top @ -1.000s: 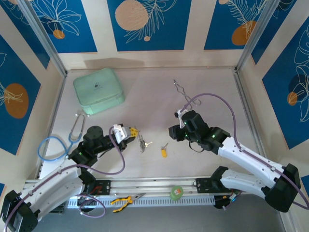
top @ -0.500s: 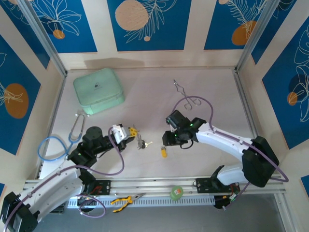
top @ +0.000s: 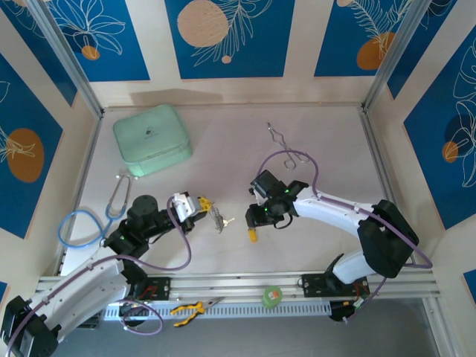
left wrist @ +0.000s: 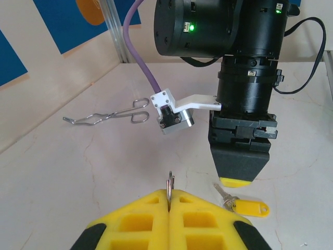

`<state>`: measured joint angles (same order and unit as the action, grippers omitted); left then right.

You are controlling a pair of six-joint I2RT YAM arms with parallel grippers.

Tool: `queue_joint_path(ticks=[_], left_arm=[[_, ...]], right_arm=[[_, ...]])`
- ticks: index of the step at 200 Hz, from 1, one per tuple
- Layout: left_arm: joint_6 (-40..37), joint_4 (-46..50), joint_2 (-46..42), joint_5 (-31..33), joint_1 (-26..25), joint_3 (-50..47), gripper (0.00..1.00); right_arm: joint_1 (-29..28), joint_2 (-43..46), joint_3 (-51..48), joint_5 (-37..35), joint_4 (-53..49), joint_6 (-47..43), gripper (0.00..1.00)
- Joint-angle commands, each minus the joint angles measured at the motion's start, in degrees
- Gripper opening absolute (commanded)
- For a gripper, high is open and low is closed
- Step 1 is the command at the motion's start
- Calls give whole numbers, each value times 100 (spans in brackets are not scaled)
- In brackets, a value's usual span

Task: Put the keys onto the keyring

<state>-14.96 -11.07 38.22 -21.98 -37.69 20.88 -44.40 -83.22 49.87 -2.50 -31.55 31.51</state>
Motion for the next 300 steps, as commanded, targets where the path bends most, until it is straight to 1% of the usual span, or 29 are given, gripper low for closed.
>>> queue_joint_path(ticks=[1,35,87,179,210,271,300], left_arm=[[-73,-88,-2,-35,-32,-49,0],[-69,-88,2,-48,-25,-56,0],[-78,-88,28,-43,-38,-50,0],[-94,-88,21,-43,-45,-49,0],[-95,-88,20,-42,-38,-54,0],[-96,-82,10,-35,-40,-50,0],[-98,-71,12,-33,-39,-52,0]], right_arm=[[28,-175,138,139,-67,-230,40],[19,-519,334,149,-137,-338,40],[-43,-952,511,264,-92,-400,36],[-216,-1306,665,23,-257,-496,26],[-234,-1374,691,-27,-321,-521,25],[-282,-1416,717,-75,-348,-530,13],[-288,-1425,717,-83,-335,-532,9]])
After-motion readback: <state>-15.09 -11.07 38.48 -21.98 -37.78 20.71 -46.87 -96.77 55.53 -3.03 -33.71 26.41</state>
